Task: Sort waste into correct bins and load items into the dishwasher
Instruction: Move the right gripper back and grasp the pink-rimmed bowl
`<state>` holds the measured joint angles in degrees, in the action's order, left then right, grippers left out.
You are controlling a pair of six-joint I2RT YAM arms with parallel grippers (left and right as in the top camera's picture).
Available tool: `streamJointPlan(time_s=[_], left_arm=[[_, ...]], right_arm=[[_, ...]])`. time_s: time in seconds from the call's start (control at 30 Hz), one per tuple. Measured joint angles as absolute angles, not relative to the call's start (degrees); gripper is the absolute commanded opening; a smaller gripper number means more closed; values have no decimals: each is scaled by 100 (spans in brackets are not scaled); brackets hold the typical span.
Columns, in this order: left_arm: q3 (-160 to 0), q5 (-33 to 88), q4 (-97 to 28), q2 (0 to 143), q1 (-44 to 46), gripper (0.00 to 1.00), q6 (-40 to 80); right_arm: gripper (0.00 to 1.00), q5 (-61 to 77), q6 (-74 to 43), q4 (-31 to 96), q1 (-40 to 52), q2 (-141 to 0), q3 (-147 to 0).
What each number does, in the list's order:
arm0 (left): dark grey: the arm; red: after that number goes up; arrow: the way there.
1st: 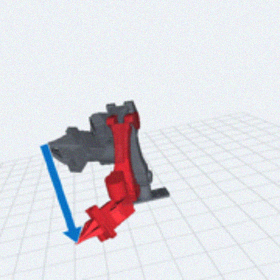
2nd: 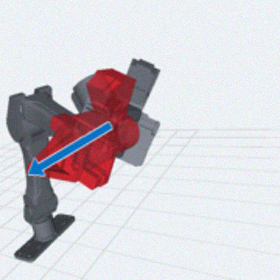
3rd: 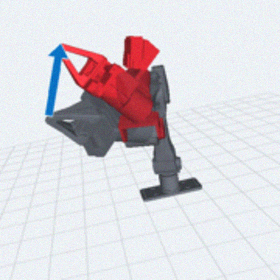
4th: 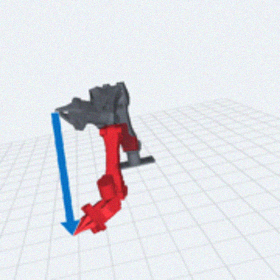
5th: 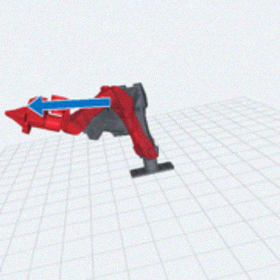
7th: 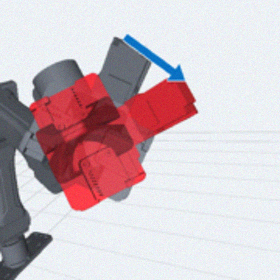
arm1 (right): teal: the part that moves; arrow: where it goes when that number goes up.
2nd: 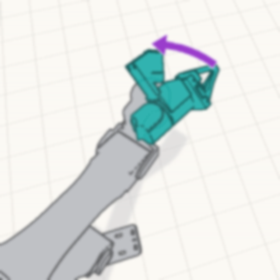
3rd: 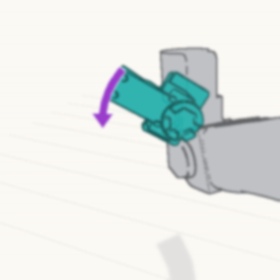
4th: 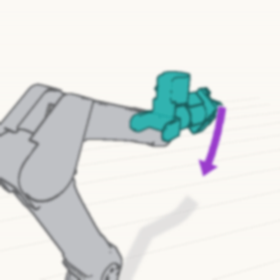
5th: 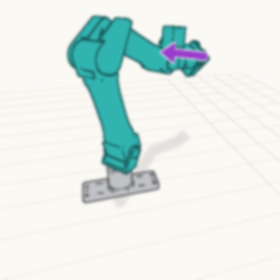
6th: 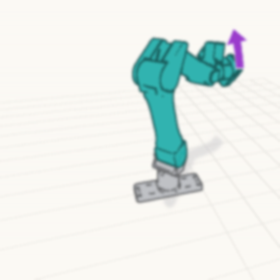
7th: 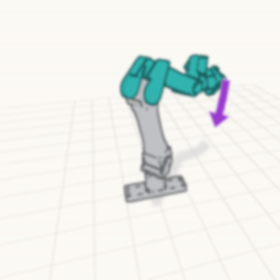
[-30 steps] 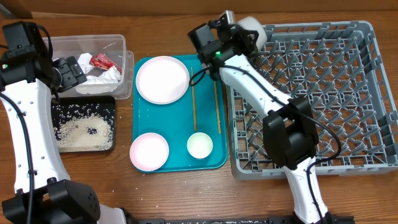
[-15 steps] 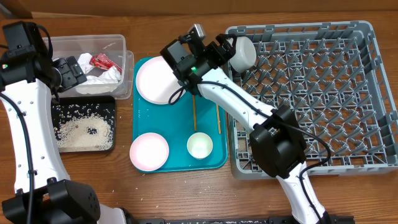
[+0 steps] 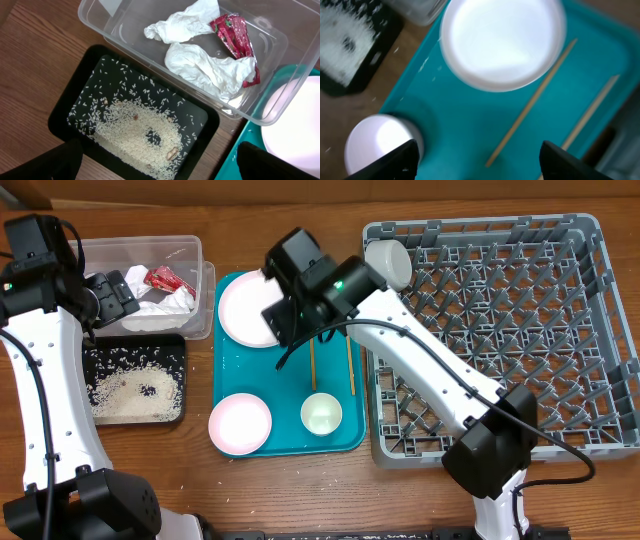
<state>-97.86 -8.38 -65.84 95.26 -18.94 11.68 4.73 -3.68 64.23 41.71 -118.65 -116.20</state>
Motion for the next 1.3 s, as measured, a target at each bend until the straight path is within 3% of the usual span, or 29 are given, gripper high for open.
streamJointPlan(time_s=[0.17, 0.4, 0.5, 0.57, 1.0, 1.07, 1.17, 1.3], left_arm=[[-9786, -840, -6584, 9526, -1894, 100, 1168], [-9786, -838, -6584, 9526, -1894, 100, 1168], [-9786, -840, -6584, 9526, -1894, 100, 1170], [-9786, -840, -6584, 9526, -1894, 100, 1170], [-9786, -840, -6584, 9526, -1894, 100, 1170], [-9786, -838, -6584, 9526, -1894, 100, 1168], [-9786, -838, -6584, 9526, -1894, 100, 1168], [-9786, -840, -6584, 9526, -1894, 100, 1168]], right_arm=[[77, 1085, -493, 5859, 4641, -11902, -10772], [53, 1313, -508, 4689, 5236, -12158, -9896], [29, 1308, -480, 4582, 5264, -12320, -9894], [23, 1306, -482, 4578, 5264, -12466, -9891], [22, 1299, -449, 4569, 5284, -12599, -9894], [19, 1275, -449, 4611, 5330, -12672, -9894], [6, 1179, -449, 4652, 5439, -12737, -9900], [4, 1111, -449, 4742, 5509, -12742, -10016]])
